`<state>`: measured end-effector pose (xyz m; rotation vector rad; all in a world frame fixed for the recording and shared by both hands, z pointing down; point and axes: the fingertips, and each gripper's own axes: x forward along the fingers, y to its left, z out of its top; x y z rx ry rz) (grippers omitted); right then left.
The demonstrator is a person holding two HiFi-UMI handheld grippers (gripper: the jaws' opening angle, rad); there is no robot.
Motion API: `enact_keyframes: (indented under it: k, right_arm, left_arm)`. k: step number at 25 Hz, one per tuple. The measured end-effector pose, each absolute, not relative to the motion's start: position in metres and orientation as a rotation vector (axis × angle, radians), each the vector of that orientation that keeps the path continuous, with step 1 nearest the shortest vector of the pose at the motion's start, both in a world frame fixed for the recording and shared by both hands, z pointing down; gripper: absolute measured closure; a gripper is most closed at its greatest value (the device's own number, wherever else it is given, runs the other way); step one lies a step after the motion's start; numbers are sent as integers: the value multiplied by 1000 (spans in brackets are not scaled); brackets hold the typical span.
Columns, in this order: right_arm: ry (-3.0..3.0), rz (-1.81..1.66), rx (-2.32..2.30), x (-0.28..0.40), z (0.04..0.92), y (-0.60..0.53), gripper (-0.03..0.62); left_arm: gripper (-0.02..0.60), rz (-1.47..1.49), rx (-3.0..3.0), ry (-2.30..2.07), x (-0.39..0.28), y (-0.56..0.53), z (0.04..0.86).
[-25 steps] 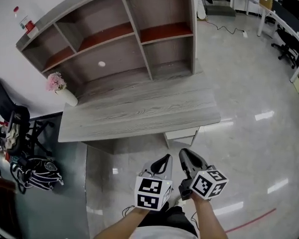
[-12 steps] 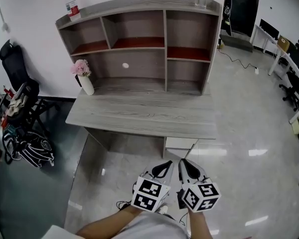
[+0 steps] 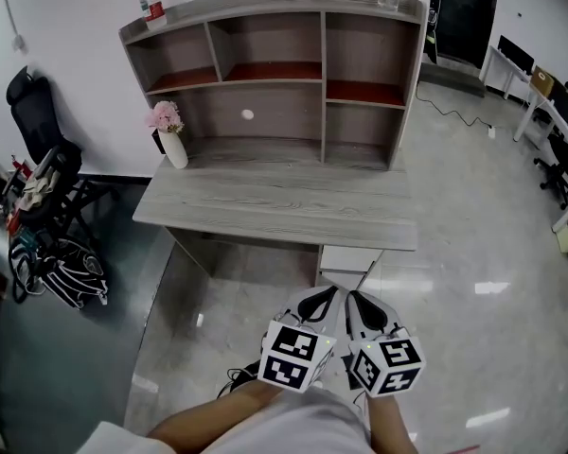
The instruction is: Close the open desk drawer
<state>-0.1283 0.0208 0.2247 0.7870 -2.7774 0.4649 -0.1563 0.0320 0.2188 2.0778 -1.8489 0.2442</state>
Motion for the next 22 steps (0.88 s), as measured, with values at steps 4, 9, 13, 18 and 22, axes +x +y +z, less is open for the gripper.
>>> enact_keyframes:
  k: [4, 9, 13, 18, 22]
  right_arm:
    - [-2779, 447, 799, -126, 222, 21, 594]
    - [-2780, 441, 806, -125, 222, 24, 594]
    - [-2777, 448, 804, -122, 224, 25, 594]
    - [-2772, 450, 811, -121, 227, 23, 594]
    - [-2770, 450, 811, -121, 228, 21, 594]
  left_arm:
    - [580, 263, 2066, -1851, -155, 36, 220]
    - [578, 271, 2045, -1866, -155, 38, 225]
    - [580, 276, 2040, -1866, -152, 37, 226]
    - [580, 281, 2037, -1850, -149, 36, 229]
    - [580, 291, 2041, -1846, -149, 33, 230]
